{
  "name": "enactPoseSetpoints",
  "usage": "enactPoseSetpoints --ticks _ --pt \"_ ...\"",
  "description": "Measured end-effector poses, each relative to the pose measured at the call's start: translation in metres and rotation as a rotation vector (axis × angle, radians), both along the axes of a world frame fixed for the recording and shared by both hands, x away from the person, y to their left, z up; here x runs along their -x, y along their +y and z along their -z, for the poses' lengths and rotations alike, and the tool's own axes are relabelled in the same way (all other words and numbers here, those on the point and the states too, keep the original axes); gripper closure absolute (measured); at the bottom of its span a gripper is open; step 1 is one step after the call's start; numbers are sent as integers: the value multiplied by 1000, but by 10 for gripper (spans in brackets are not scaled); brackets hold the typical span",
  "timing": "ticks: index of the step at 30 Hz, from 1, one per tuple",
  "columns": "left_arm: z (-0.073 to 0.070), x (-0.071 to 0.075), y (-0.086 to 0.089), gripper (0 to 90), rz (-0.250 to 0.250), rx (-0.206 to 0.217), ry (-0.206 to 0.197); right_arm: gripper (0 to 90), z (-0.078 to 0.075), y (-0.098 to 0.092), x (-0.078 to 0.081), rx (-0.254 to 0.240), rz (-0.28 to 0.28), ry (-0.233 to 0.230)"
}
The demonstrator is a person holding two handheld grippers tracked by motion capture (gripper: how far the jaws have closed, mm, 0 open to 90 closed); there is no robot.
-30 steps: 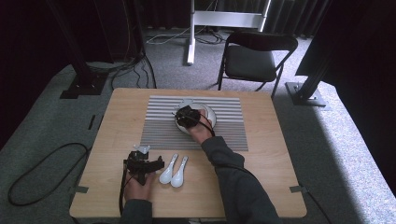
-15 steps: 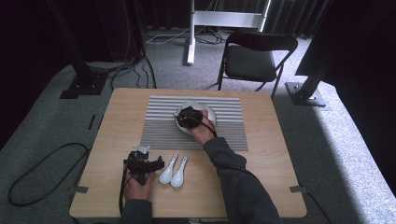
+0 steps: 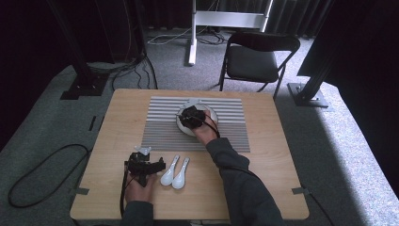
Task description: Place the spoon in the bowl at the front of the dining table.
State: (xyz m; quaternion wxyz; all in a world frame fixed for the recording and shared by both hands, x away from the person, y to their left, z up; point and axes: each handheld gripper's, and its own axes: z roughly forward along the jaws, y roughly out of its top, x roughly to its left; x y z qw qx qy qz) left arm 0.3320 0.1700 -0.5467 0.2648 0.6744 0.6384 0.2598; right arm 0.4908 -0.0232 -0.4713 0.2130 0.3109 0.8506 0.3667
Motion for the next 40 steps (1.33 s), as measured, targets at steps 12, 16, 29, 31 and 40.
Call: enactPoseSetpoints --ticks 12,16,29,31,40 --pt "0 0 0 27 -1 2 1 543 -3 -16 14 -35 -31 -10" --pt "0 0 0 27 0 1 1 515 -6 -26 20 -55 -28 -18" --pt "0 0 0 27 1 0 1 488 -7 -64 50 -159 11 -32" --pt "0 0 0 26 1 0 2 487 -10 -65 51 -169 10 -39" --pt "0 0 0 27 1 -1 2 453 -5 -95 70 -229 41 -37"
